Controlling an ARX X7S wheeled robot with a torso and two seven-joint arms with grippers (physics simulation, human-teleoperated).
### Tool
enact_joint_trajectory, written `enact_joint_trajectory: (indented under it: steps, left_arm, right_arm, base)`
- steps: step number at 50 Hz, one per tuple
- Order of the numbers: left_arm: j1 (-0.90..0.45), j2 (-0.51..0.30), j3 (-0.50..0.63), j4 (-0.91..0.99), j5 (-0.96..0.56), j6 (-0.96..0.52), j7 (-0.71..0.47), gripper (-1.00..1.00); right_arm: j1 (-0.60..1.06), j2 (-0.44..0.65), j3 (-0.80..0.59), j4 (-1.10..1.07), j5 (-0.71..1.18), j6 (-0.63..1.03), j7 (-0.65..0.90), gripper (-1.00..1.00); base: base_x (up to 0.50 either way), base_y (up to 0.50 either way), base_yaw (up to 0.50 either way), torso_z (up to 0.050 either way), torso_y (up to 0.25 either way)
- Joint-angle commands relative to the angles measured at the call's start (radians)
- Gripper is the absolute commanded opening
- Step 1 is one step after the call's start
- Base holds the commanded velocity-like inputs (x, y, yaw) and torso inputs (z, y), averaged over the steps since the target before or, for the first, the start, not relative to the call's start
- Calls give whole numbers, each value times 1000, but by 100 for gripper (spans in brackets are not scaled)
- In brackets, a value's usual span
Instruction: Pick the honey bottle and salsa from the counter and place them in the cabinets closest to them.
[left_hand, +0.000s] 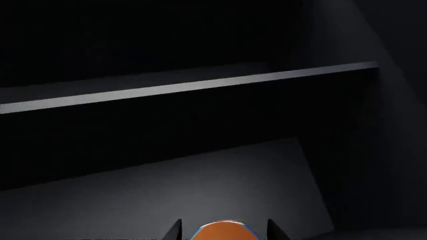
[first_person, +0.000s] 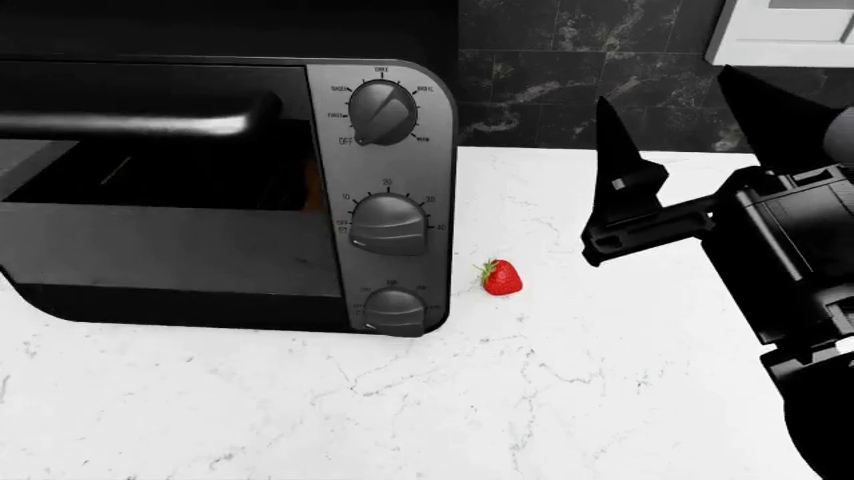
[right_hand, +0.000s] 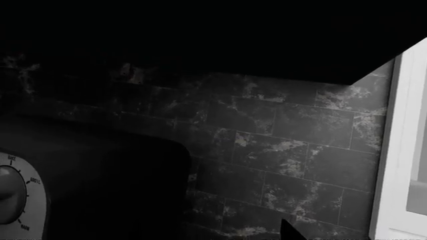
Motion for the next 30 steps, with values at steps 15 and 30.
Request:
enact_joint_trajectory:
  steps: [15,30]
  left_arm:
    - [-50,132,6,-277,153,-3,109,-100]
    - [-41,134,-14,-259,177,-6,106,-100]
  right_arm:
    - [-48,24,-73,19,-69,-61,-7,100]
    - [-51,32,-85,24,-70,-73,-1,100]
  base:
    - [0,0,0,0,1]
    - [0,0,0,1,0]
